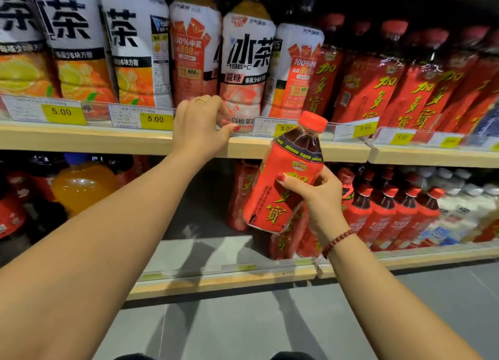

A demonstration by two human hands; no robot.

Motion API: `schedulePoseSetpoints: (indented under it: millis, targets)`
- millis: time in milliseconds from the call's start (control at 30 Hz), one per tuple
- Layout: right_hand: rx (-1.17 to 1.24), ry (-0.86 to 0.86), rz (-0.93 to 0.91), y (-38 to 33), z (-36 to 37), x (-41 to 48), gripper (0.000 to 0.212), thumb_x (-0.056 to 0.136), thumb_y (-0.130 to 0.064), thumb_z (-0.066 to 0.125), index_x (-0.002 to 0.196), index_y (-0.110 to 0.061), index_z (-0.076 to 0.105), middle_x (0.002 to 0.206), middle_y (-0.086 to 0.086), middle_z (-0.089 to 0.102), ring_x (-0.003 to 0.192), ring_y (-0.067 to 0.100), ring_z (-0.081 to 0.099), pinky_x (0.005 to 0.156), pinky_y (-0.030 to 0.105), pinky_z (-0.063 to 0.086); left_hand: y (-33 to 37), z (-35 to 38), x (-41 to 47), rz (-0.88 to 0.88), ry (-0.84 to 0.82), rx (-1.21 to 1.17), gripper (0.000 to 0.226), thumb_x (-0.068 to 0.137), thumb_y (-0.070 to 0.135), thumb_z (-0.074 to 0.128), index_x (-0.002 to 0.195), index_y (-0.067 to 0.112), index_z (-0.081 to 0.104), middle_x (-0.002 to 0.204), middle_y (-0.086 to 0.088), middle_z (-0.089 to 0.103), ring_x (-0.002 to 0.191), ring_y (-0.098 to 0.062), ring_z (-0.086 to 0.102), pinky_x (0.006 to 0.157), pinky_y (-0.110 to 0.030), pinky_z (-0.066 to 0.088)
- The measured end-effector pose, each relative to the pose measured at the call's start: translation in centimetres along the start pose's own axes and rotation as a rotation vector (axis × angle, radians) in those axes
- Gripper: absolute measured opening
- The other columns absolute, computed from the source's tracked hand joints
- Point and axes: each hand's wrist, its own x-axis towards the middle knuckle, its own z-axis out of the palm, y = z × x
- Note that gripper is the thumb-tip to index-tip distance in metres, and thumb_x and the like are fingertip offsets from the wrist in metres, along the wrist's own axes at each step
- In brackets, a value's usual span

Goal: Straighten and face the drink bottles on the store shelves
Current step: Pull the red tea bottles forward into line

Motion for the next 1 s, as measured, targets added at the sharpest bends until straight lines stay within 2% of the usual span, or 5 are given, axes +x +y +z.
schedulePoseSetpoints:
  millis: [100,233,533,733,1000]
  targets:
    - [0.072,0.036,-0.048,-3.6,-0.8,1.5,0.031,0.052,-0.015,0.088,0.079,-0.021,0.074,0.085,0.000,0.077,0.078,0.015,0.073,0.066,0.025,0.056,0.3,-0.3,0.2,-0.035,-0.017,-0.010,0.021,0.079,0.035,0.073,0.088,0.020,0.061,0.091,0.002,0.065,0.091,-0.022,0.058,0.086,-0.036,0.036]
    - [0.133,0.084,-0.111,-8.1,-2.3,3.9,0.043,0.050,-0.015,0.090,0.088,-0.015,0.071,0.086,0.001,0.077,0.080,0.017,0.073,0.069,0.030,0.057,0.6,-0.5,0.4,-0.045,-0.036,0.003,0.022,0.079,0.034,0.074,0.084,0.021,0.058,0.087,0.004,0.062,0.088,-0.022,0.059,0.083,-0.036,0.037]
    - [0.159,0.274,-0.264,-13.8,-4.8,9.7,0.041,0.052,-0.026,0.089,0.087,-0.019,0.069,0.094,0.005,0.073,0.090,0.024,0.067,0.082,0.041,0.054,0.2,-0.5,0.2,0.007,-0.020,0.000,0.022,0.075,0.031,0.078,0.077,0.020,0.059,0.077,0.008,0.059,0.077,-0.020,0.058,0.074,-0.035,0.036]
    - [0.130,0.306,-0.343,-13.4,-4.3,12.4,0.035,0.058,-0.019,0.091,0.085,-0.021,0.069,0.083,-0.008,0.075,0.079,0.006,0.070,0.065,0.018,0.054,-0.3,-0.2,0.2,0.044,-0.005,0.021,0.024,0.073,0.031,0.079,0.076,0.020,0.058,0.074,0.008,0.059,0.074,-0.021,0.058,0.070,-0.037,0.039]
    - [-0.031,0.203,-0.409,-12.0,-2.7,13.2,0.038,0.062,-0.016,0.089,0.094,-0.021,0.070,0.085,-0.011,0.075,0.083,0.004,0.070,0.067,0.016,0.054,-0.5,-0.1,0.0,0.098,0.021,0.038,0.024,0.073,0.029,0.080,0.077,0.022,0.057,0.072,0.014,0.048,0.071,-0.018,0.055,0.066,-0.032,0.032]
